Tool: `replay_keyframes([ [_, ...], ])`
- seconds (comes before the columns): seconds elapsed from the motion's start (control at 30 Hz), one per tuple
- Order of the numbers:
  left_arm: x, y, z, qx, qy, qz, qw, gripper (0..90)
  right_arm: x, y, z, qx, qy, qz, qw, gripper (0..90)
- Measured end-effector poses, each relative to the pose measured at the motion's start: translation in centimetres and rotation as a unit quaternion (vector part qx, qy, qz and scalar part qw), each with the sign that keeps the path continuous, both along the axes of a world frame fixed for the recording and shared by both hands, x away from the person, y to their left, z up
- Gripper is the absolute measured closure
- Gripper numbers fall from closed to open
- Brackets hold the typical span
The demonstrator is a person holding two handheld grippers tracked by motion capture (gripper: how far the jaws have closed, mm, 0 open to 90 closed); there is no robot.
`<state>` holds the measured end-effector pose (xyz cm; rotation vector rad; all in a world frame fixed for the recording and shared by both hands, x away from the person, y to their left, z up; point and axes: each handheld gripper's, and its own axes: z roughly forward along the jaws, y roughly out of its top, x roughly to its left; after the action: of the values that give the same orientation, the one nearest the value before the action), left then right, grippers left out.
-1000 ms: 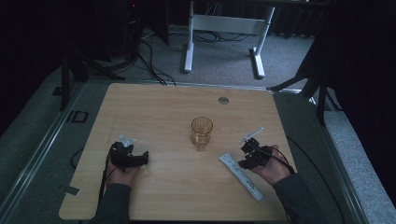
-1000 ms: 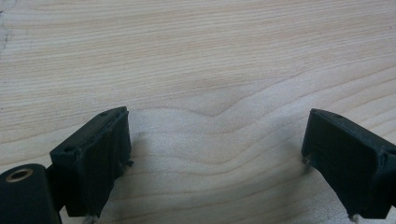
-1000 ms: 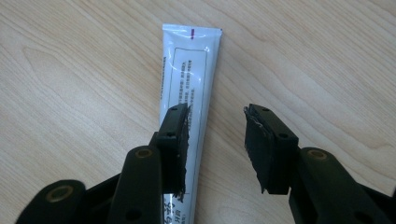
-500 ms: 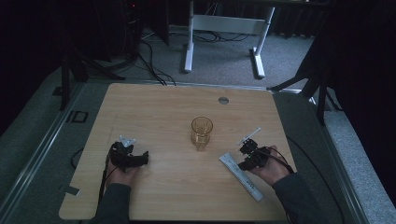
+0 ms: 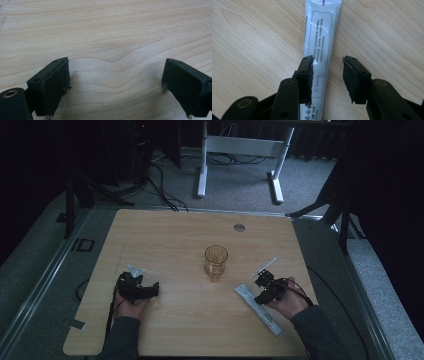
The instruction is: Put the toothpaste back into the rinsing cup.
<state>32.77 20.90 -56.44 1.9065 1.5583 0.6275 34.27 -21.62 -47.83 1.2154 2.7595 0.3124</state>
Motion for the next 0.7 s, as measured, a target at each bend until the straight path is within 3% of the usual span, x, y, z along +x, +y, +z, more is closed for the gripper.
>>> replay_keyframes([
  [0.7,0.0,0.0,0.0,0.000,0.000,0.000,1.0000,8.3,-0.6,0.5,-1.2,-0.009,0.029,-0.004,0.9995,58.2],
])
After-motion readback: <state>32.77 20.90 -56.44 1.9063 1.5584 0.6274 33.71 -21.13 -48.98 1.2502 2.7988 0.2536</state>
